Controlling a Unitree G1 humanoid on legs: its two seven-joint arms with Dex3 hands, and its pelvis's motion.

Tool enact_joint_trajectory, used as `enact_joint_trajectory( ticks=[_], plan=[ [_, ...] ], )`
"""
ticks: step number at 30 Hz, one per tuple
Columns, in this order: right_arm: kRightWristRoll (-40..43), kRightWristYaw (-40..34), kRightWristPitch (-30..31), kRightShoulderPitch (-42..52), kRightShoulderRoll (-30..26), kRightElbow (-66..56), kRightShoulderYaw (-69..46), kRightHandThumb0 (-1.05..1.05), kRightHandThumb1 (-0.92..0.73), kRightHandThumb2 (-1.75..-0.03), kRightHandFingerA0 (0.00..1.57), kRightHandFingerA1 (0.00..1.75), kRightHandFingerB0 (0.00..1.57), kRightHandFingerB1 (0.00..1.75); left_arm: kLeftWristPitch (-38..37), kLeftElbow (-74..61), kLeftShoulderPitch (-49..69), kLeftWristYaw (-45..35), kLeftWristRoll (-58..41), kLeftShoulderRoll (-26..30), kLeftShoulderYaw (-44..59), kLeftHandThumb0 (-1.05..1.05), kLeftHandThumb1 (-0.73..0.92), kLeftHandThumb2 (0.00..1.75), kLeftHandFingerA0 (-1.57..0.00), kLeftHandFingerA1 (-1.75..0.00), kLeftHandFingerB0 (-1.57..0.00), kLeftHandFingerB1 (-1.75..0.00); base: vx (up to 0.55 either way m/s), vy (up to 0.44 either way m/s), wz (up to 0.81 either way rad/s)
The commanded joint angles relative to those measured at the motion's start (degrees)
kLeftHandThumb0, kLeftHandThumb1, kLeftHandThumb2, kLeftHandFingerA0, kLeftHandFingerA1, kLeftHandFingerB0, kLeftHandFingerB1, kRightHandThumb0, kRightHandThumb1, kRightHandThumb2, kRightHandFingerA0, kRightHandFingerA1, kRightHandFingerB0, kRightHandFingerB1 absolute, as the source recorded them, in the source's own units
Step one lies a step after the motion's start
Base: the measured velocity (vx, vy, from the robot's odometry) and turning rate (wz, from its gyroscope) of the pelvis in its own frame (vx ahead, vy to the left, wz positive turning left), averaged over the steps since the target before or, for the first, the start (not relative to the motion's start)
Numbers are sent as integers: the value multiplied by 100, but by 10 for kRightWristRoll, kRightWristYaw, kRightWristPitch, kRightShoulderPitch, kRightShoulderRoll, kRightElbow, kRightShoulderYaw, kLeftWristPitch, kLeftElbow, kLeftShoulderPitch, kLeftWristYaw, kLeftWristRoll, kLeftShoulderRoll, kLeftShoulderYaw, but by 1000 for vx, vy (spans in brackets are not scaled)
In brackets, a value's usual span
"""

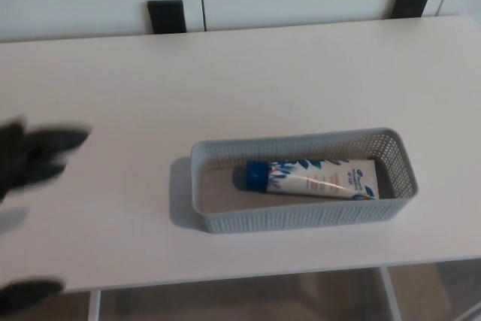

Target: The robot walks towards a table in front, picks a shampoo with left hand and puts it in a small grey container

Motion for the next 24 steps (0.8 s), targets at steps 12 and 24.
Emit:
enact_joint_trajectory(
  ticks=[12,24],
  plan=[
    [10,-4,-14,24,-23,9,-20,-41,-74,-63,62,45,52,40,-279,312,284,-350,-89,63,51,-61,42,74,-41,-50,-33,-43,0,0,0],
    [0,0,-7,-1,-17,0,-11,-41,-74,-62,63,45,52,40,-384,607,240,-100,145,135,-114,-54,59,58,-55,-45,-55,-41,0,0,0]
  ],
)
